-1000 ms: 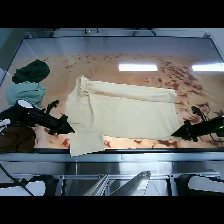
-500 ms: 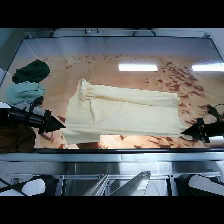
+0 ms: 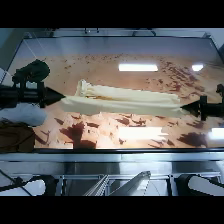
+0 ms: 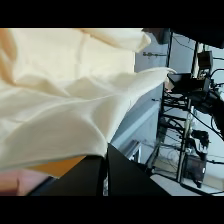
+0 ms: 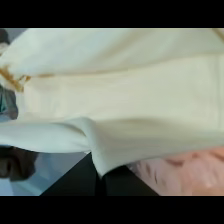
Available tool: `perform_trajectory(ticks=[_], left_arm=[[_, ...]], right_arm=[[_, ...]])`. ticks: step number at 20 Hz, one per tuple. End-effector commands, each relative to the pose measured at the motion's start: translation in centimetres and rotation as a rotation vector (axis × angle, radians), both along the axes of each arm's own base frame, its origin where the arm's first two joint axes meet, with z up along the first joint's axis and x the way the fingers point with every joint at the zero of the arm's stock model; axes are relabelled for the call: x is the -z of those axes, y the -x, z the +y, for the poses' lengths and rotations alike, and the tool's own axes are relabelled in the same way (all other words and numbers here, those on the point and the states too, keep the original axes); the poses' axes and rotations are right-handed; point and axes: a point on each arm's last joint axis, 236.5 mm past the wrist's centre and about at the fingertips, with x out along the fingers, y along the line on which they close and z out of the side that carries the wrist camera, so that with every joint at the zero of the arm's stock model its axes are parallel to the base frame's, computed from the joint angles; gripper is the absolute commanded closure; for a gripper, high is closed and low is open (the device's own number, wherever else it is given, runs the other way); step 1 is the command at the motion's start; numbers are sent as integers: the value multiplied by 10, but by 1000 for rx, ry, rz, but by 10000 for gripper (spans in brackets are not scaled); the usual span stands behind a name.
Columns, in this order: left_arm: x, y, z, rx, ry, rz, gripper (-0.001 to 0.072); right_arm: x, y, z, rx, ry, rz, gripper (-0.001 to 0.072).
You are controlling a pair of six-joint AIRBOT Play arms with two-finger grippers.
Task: Fold the shirts.
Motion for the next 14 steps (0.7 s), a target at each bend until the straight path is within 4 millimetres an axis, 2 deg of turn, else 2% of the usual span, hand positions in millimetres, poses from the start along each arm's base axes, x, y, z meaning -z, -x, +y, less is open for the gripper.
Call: perform_trajectory(ticks=[1,4,7,10,11,12,13,14], left_arm=[[2,-65,-10,-13,-11,-49,680],[41,-108,-17,-11,-20,-34,687],[80,-139,-15,-34,-27,-16,677],[98,-155,-20,-1,-21,-21,677],[100,-153,-22,30,-10,-17,642],[99,-149,-29,75,2,-15,372],[95,-145,-32,120,17,-16,44],[89,-141,-33,152,28,-12,0]], right_arm=[[-5,-61,-25,144,165,-127,692],[19,-87,-32,180,263,-156,692],[53,-90,-16,82,312,-155,692],[77,-88,-14,40,344,-134,692],[80,-86,-15,32,357,-129,692],[82,-84,-18,20,376,-127,692],[83,-81,-19,-3,398,-125,691],[83,-77,-17,-25,405,-123,691]])
